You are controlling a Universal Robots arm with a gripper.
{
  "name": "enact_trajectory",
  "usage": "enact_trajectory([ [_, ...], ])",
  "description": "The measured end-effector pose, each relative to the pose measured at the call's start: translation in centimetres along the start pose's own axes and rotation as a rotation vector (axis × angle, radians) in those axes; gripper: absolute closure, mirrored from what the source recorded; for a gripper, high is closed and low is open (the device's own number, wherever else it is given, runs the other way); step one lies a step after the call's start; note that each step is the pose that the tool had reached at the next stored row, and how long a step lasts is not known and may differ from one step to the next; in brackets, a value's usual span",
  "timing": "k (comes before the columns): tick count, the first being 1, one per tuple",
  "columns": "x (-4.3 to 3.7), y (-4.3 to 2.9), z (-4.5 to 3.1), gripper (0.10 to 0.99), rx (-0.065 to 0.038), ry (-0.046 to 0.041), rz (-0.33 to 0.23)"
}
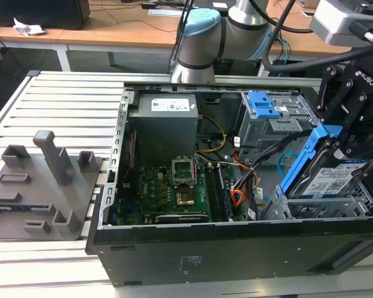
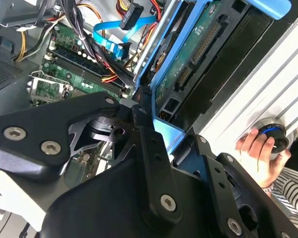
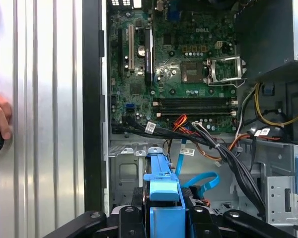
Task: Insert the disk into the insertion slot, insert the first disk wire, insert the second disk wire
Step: 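Insert the disk into the insertion slot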
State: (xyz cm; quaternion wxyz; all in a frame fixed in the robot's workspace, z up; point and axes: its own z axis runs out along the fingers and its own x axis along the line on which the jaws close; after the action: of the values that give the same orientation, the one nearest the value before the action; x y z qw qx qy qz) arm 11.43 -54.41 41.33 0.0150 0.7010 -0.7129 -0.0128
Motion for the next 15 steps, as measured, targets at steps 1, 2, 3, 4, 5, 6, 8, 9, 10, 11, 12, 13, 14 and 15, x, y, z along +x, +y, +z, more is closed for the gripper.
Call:
enact_trajectory([
  [1,0.0,-0.01,0.16,0.718,0.0,0.0,0.0],
  [2,0.0,-0.01,0.29,0.718,0.0,0.0,0.0],
  [3,0.0,-0.02,0.4,0.718,0.0,0.0,0.0],
  [4,0.0,-0.02,0.57,0.718,0.0,0.0,0.0],
  [5,0.0,-0.03,0.72,0.718,0.0,0.0001,0.0],
  [6,0.0,-0.03,0.83,0.718,0.0,0.0001,0.0],
  [8,0.0,-0.04,1.06,0.718,0.0,0.0,0.0],
  [9,0.0,-0.05,1.26,0.718,0.0,0.0,0.0],
  [10,-0.01,-0.05,1.34,0.718,0.0,0.0,0.0],
  [11,0.0,-0.05,1.34,0.718,0.0,0.0001,0.0],
  [12,0.0,-0.05,1.35,0.718,0.0,0.0001,0.0],
  [13,0.0,-0.05,1.35,0.718,0.0,0.0002,0.0],
  [14,0.0,-0.05,1.35,0.718,0.0,0.0001,0.0],
  [15,0.0,-0.05,1.36,0.718,0.0,0.0001,0.0],
])
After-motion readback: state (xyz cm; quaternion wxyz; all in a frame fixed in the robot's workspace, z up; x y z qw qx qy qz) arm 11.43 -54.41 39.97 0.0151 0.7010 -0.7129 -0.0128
